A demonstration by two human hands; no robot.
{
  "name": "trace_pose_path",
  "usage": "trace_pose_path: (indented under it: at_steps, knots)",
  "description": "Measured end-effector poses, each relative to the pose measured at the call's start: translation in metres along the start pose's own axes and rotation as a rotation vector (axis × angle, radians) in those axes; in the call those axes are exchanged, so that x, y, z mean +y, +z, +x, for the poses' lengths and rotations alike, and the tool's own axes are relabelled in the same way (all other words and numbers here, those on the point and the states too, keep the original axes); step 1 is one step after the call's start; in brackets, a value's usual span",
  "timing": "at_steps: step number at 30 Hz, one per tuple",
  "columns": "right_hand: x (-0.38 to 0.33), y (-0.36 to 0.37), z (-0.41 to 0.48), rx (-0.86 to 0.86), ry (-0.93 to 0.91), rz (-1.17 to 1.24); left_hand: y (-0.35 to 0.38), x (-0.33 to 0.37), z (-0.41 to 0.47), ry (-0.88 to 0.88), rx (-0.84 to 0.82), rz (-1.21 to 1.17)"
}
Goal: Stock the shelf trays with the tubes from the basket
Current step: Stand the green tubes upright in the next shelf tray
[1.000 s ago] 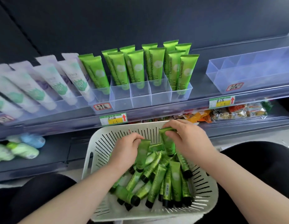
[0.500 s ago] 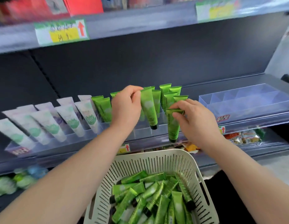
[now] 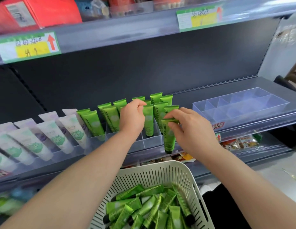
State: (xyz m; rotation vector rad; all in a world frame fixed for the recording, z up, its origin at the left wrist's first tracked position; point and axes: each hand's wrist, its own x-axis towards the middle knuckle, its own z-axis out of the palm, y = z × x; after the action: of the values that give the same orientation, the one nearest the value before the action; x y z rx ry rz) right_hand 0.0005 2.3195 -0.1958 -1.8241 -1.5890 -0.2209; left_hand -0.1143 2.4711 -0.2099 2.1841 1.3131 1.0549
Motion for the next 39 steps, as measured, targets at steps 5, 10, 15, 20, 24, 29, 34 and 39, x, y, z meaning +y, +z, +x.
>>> trace_pose_path:
  at_steps: [5, 10, 15, 20, 24, 29, 34, 39]
  knots:
    - [-0.004, 0.000, 0.007, 0.052, -0.010, -0.007, -0.013, 0.000, 0.004, 0.049, -0.013, 0.000]
    - [-0.017, 0.002, 0.024, 0.103, -0.043, -0.022, -0.033, 0.000, 0.001, 0.102, 0.020, -0.013]
    - [-0.032, 0.012, 0.047, 0.117, -0.058, -0.047, -0.051, -0.008, -0.012, 0.159, 0.022, 0.019]
    - [-0.033, 0.034, 0.058, 0.004, -0.051, -0.161, -0.060, -0.022, -0.029, 0.183, -0.030, 0.055]
    - [-0.029, 0.052, 0.056, -0.077, -0.028, -0.224, -0.062, -0.033, -0.038, 0.227, -0.116, 0.122]
    - [-0.025, 0.064, 0.054, -0.141, -0.027, -0.313, -0.061, -0.049, -0.045, 0.331, -0.261, 0.287]
    - [-0.035, 0.058, 0.041, 0.113, -0.133, -0.243, -0.059, -0.054, -0.058, 0.386, -0.262, 0.254]
    - [-0.033, 0.074, -0.026, 0.182, -0.294, -0.165, -0.045, -0.070, -0.091, 0.394, -0.271, 0.158]
